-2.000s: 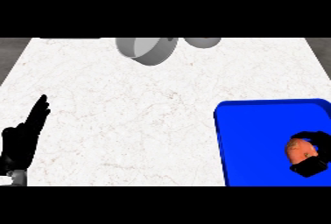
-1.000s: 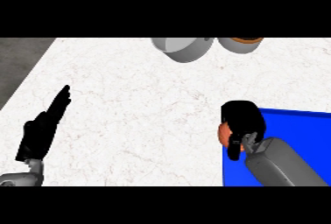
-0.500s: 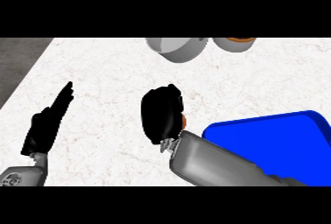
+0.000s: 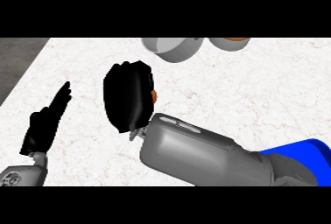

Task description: Pick the squash from the tray and place it in the pot

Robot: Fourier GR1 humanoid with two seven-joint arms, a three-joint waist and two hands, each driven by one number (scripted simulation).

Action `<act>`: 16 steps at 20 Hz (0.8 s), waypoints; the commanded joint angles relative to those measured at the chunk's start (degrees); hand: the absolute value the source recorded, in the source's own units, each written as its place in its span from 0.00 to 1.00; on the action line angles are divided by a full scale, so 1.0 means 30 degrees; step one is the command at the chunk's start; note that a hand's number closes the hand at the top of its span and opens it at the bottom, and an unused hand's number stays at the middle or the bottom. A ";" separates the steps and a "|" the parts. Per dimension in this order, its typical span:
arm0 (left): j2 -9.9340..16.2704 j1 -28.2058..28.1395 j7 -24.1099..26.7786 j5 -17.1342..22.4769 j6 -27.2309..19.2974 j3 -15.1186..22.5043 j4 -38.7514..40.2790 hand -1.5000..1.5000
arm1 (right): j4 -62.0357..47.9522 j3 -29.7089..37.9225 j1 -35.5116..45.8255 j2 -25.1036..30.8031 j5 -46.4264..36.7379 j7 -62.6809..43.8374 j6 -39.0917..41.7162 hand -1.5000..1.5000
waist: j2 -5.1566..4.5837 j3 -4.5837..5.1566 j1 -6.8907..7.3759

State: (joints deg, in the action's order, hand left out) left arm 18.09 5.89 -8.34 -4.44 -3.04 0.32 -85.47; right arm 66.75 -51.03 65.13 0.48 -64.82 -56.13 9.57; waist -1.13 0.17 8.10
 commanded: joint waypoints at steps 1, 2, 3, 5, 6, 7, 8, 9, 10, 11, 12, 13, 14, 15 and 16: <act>-0.0187 -0.0293 -0.0064 -0.0243 -0.0268 0.0078 -0.0109 0.50 | -0.1264 0.0151 0.2069 -0.0151 0.1393 -0.0808 -0.2487 1.00 | 0.0063 -0.0006 -0.0289; 0.0305 0.0249 -0.0302 0.0102 0.0269 -0.0241 0.0046 0.50 | -0.2066 0.0280 0.2350 -0.0152 0.1544 -0.0796 -0.3171 1.00 | -0.0050 0.0005 -0.0080; -0.0217 -0.0009 0.0420 -0.0266 -0.0192 0.0025 0.0531 0.50 | -0.2606 0.0534 0.2849 -0.0153 0.1709 -0.0375 -0.3812 1.00 | -0.0122 0.0021 -0.0133; -0.0026 -0.0582 0.0689 -0.0171 -0.0295 -0.0410 0.0353 0.50 | -0.3284 0.0499 0.3709 -0.0155 0.2261 -0.0278 -0.4394 1.00 | 0.0049 0.0007 -0.0543; 0.0014 -0.0036 -0.0336 -0.0153 -0.0072 -0.0065 -0.0485 0.50 | -0.4107 0.0728 0.4130 -0.0156 0.2402 0.0111 -0.4999 1.00 | 0.0020 -0.0007 -0.0426; 0.0037 0.0288 -0.0560 0.0065 0.0070 -0.0202 -0.0232 0.50 | -0.5384 0.1381 0.4681 -0.0156 0.2300 0.0887 -0.5540 1.00 | -0.0129 0.0003 -0.0317; 0.0108 -0.0005 -0.0435 0.0034 0.0048 -0.0281 -0.0401 0.50 | -0.5475 0.1150 0.4989 -0.0157 0.2831 0.0835 -0.5813 1.00 | -0.0036 0.0003 -0.0396; -0.0125 -0.0571 0.0095 -0.0197 -0.0153 -0.0112 -0.0215 0.50 | -0.5869 0.1394 0.5634 -0.0157 0.3177 0.1033 -0.5870 1.00 | -0.0058 0.0018 -0.0265; 0.0026 -0.0317 0.0159 0.0053 -0.0038 -0.0436 -0.0158 0.50 | -0.6723 0.1812 0.5903 -0.0157 0.3334 0.1583 -0.6383 1.00 | -0.0078 0.0015 -0.0459; -0.0113 -0.0635 0.0343 -0.0176 -0.0206 -0.0308 -0.0078 0.50 | -0.7407 0.1810 0.5719 -0.0158 0.3482 0.2280 -0.7112 1.00 | -0.0065 0.0007 -0.0690; 0.0255 -0.0487 0.0226 0.0077 0.0210 -0.0529 0.0063 0.50 | -0.8013 0.2042 0.6732 -0.0158 0.3747 0.2271 -0.6737 1.00 | -0.0137 0.0027 -0.0341; 0.0217 -0.0766 0.0706 0.0118 -0.0008 -0.0824 0.0184 0.50 | -0.9087 0.2523 0.6690 -0.0158 0.3684 0.3297 -0.7410 1.00 | -0.0149 0.0020 -0.0604; 0.0339 -0.0880 0.0623 0.0297 0.0379 -0.0737 -0.0098 0.50 | -0.9773 0.2745 0.7180 -0.0158 0.3947 0.3821 -0.7272 1.00 | -0.0111 0.0015 -0.0643; -0.0095 -0.0940 0.0439 0.0031 0.0082 -0.0314 -0.0392 0.50 | -1.0406 0.2916 0.7609 -0.0158 0.4096 0.3882 -0.7327 1.00 | -0.0120 0.0015 -0.0575; 0.0110 -0.1014 0.0444 -0.0092 -0.0016 -0.0518 -0.0337 0.50 | -1.1117 0.3134 0.7552 -0.0158 0.4110 0.4719 -0.7927 1.00 | -0.0119 0.0005 -0.0767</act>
State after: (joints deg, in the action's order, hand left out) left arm 18.37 3.78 -7.27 -4.36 -2.87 -1.09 -85.97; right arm 40.69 -43.96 84.77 0.02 -53.99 -46.85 -10.83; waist -1.43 0.21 6.41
